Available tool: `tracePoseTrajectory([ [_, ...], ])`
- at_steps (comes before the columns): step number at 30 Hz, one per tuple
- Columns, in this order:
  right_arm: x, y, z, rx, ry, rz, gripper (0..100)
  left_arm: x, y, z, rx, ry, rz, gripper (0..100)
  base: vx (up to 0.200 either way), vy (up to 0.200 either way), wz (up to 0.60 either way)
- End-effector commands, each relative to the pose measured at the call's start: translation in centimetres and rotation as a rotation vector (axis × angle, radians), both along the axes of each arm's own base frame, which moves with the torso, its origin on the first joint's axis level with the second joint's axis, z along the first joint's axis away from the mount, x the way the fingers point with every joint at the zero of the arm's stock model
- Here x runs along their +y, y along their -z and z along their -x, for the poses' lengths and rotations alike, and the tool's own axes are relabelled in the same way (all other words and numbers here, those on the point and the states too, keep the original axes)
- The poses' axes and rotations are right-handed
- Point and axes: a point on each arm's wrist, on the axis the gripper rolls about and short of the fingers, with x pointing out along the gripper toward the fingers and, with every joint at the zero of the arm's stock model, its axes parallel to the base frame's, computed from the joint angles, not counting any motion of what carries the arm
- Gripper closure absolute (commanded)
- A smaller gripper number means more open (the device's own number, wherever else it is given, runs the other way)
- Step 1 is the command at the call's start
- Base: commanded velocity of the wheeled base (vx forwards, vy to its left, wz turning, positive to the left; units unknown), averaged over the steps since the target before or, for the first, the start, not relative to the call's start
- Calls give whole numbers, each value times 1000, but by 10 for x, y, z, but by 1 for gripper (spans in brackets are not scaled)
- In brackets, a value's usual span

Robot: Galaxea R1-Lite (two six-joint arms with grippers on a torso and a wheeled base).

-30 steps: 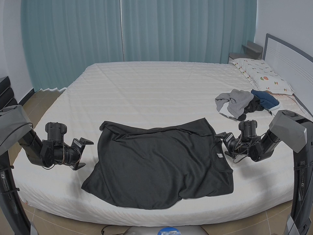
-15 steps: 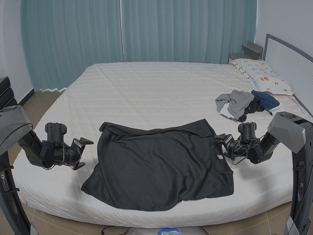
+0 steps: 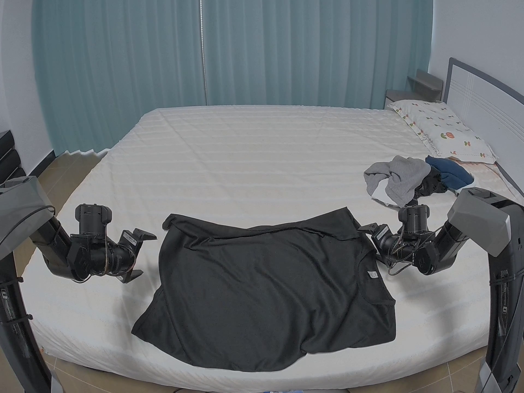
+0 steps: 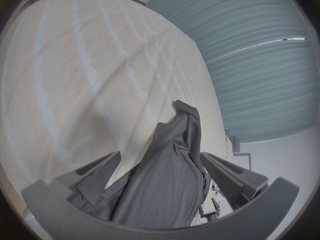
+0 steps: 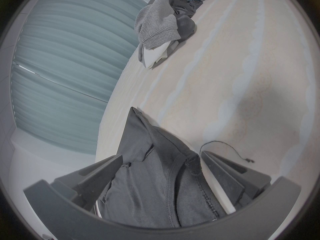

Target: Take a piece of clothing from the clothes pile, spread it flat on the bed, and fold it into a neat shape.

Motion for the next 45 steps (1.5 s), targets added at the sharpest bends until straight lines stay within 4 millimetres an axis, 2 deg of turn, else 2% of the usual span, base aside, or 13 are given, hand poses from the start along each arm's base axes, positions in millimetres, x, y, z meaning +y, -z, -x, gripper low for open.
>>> tracePoseTrajectory([
  [1, 2, 1, 0, 0, -5, 0, 0, -1, 4, -17, -29, -9, -7, 0, 0, 0, 0],
  [5, 2, 2, 2, 7, -1, 0, 0, -2, 3, -33, -63, -23, -27, 0, 0, 0, 0],
  [9, 2, 2, 2, -12, -3, 0, 0, -8, 8, -68, -125, -64, -77, 0, 0, 0, 0],
  [10, 2, 2, 2, -12, -3, 0, 0, -8, 8, -68, -125, -64, -77, 0, 0, 0, 0],
  [11, 2, 4, 5, -11, -8, 1, 0, -15, 15, -82, -136, -55, -92, 0, 0, 0, 0],
  [12, 2, 4, 5, -11, -8, 1, 0, -15, 15, -82, -136, -55, -92, 0, 0, 0, 0],
  [13, 4, 3, 6, -29, -14, 0, 0, -28, 20, -94, -134, -28, -106, 0, 0, 0, 0],
  [14, 4, 4, 6, -33, -14, -1, 0, -31, 20, -100, -137, -12, -118, 0, 0, 0, 0],
  [18, 5, 4, 8, -33, -14, -2, 0, -33, 28, -122, -142, -23, -150, 0, 0, 0, 0],
  [34, 5, 3, 5, -42, -3, -5, 0, -39, 43, -129, -127, 32, -226, 0, 0, 0, 0],
  [35, 5, 5, 5, -39, -3, -4, 0, -40, 42, -130, -134, 33, -226, 100, 0, 0, 0],
  [41, 4, 4, 4, -44, -3, -4, 0, -40, 44, -137, -152, 16, -236, 100, 0, 0, 0],
  [45, 1, -2, -1, -62, 16, -33, 0, -37, 37, -139, -172, -48, -209, 100, 0, 0, 0],
])
